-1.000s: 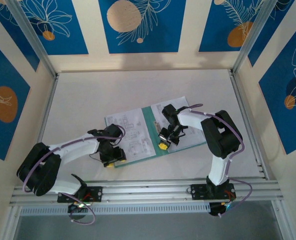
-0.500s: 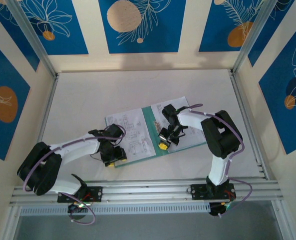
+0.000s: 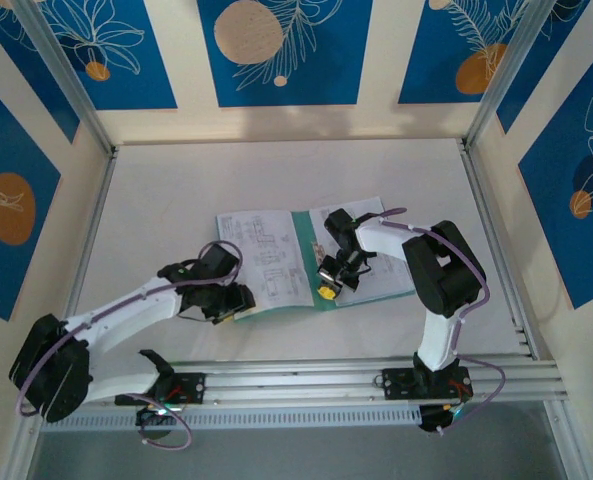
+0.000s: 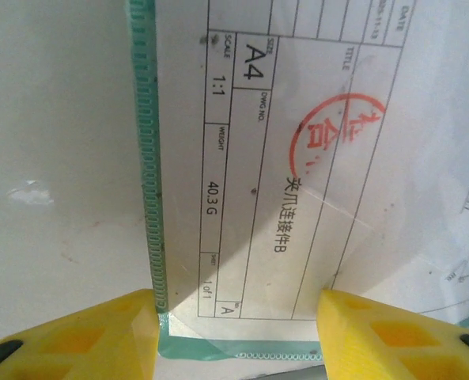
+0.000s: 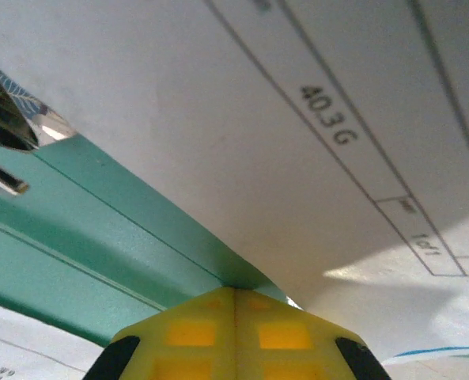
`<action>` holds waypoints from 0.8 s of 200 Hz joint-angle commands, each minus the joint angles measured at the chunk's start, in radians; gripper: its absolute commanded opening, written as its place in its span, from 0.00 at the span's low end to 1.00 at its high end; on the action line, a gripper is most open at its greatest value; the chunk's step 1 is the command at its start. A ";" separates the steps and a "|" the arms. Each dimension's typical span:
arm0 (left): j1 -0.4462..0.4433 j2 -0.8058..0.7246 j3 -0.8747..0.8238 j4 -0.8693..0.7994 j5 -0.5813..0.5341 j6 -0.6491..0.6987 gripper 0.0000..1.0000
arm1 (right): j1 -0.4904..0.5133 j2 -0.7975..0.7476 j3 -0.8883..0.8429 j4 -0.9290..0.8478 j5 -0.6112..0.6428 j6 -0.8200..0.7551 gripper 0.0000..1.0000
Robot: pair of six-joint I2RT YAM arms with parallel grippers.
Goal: Put the files into the folder
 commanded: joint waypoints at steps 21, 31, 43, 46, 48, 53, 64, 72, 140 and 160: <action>-0.017 -0.102 0.031 0.105 -0.009 -0.035 0.51 | 0.026 0.079 -0.050 -0.021 0.024 -0.001 0.00; -0.018 -0.121 0.027 0.111 -0.011 -0.039 0.51 | 0.025 0.081 -0.048 -0.021 0.023 -0.004 0.00; -0.018 -0.140 0.019 0.135 -0.006 -0.042 0.50 | 0.023 0.083 -0.046 -0.023 0.023 -0.006 0.00; -0.017 -0.143 0.017 0.144 -0.003 -0.043 0.49 | 0.023 0.083 -0.045 -0.023 0.023 -0.008 0.00; -0.018 -0.146 0.014 0.151 0.000 -0.045 0.49 | 0.024 0.083 -0.045 -0.024 0.022 -0.007 0.00; -0.017 -0.152 0.009 0.169 0.005 -0.047 0.49 | 0.022 0.084 -0.045 -0.023 0.022 -0.009 0.00; -0.017 -0.162 -0.006 0.216 0.020 -0.054 0.46 | 0.021 0.085 -0.043 -0.024 0.022 -0.011 0.00; -0.018 -0.167 -0.013 0.250 0.031 -0.061 0.44 | 0.021 0.087 -0.043 -0.025 0.021 -0.013 0.00; -0.023 -0.147 0.009 0.269 0.032 -0.058 0.28 | 0.015 0.101 -0.026 -0.025 0.017 -0.019 0.00; -0.027 -0.131 0.029 0.240 0.025 -0.041 0.26 | 0.016 0.105 -0.026 -0.024 0.019 -0.019 0.00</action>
